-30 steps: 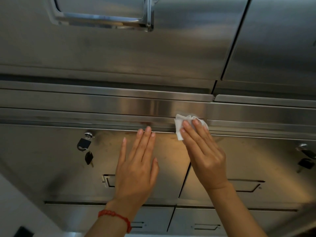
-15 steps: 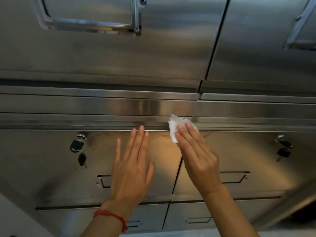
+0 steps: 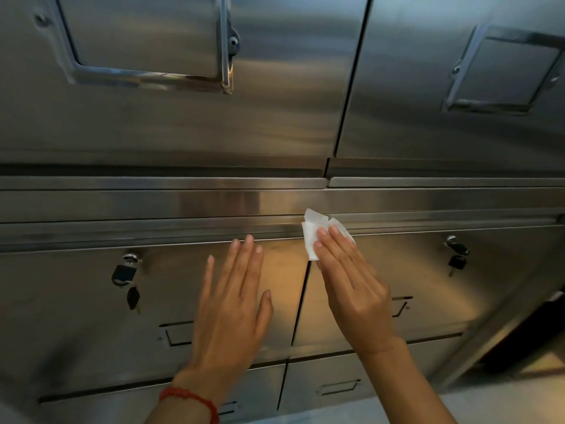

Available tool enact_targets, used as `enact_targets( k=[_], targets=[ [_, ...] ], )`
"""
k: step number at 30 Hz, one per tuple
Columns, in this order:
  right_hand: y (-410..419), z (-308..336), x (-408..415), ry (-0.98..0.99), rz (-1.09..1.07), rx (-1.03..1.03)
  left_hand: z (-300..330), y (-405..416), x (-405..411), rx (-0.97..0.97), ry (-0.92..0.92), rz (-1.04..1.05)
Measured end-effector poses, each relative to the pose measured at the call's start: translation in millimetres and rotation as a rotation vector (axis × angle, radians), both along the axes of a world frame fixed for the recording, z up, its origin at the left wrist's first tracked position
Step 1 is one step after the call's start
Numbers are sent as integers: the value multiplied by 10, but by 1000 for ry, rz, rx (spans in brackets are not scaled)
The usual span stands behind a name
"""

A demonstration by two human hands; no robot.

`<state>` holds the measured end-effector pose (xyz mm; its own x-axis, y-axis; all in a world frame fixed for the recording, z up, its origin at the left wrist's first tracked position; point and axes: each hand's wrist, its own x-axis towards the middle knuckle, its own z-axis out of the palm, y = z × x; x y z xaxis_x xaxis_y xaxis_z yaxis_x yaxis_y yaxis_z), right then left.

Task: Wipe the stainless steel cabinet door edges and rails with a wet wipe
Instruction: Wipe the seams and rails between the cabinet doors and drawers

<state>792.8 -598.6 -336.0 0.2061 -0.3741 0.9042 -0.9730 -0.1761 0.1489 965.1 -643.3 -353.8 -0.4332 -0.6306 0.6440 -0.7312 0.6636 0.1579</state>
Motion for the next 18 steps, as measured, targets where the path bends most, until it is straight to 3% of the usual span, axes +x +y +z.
enact_targets(
  k=[18],
  targets=[
    [-17, 53, -855, 4, 155, -16, -64, 259, -780, -23, 6, 131]
  ],
)
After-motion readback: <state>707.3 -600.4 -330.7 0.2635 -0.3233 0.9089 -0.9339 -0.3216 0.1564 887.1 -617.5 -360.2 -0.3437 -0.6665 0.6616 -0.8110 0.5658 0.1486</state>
